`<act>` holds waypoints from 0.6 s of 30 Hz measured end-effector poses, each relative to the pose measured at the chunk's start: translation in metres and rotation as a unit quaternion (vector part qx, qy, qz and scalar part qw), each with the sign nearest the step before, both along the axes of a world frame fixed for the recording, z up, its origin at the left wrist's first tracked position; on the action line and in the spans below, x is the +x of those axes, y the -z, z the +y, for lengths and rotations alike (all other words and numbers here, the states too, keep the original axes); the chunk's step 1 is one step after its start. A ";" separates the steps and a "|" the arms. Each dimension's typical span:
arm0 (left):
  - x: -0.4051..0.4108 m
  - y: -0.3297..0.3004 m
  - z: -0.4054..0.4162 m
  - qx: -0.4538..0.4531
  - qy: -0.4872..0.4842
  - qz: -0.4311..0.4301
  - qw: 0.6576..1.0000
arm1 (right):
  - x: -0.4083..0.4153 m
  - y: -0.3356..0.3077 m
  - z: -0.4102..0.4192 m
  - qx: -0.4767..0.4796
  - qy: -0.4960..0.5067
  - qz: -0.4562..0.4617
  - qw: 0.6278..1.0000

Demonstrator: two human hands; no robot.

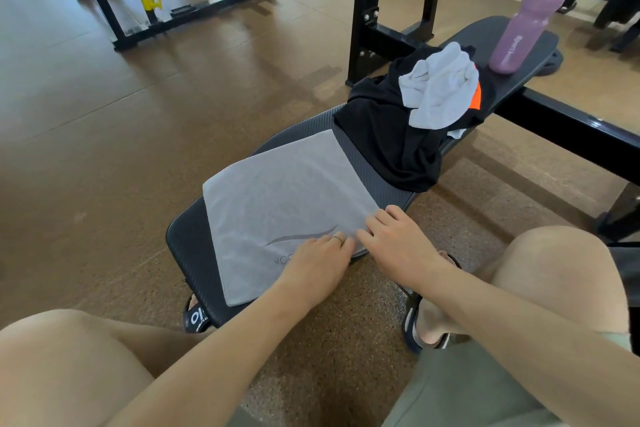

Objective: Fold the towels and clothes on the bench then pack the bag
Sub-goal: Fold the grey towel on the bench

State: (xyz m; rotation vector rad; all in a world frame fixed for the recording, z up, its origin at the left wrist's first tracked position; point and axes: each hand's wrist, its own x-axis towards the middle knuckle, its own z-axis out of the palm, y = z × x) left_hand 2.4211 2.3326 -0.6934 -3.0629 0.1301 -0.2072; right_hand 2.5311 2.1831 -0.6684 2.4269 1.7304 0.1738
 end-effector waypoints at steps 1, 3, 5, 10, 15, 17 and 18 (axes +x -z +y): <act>0.001 0.000 0.001 -0.022 -0.016 0.003 1.000 | 0.000 0.000 0.000 -0.010 0.008 0.005 1.000; 0.002 0.000 0.004 -0.053 -0.033 0.009 0.998 | 0.000 0.000 -0.001 -0.010 0.027 0.015 0.999; 0.002 0.000 0.003 -0.038 -0.020 0.017 0.999 | 0.000 0.000 -0.001 -0.006 0.046 0.031 0.998; 0.001 -0.004 0.000 0.016 -0.004 0.028 0.999 | 0.001 0.005 0.000 -0.007 0.071 0.066 0.995; 0.000 0.004 0.002 -0.011 -0.001 0.017 1.000 | 0.003 0.005 0.008 0.096 0.066 0.090 0.989; -0.001 0.003 0.002 -0.048 -0.002 0.016 0.999 | 0.004 0.006 0.016 0.123 0.058 0.126 0.983; -0.003 0.001 0.002 -0.068 -0.001 0.017 0.998 | 0.006 0.009 0.018 0.105 0.061 0.148 0.981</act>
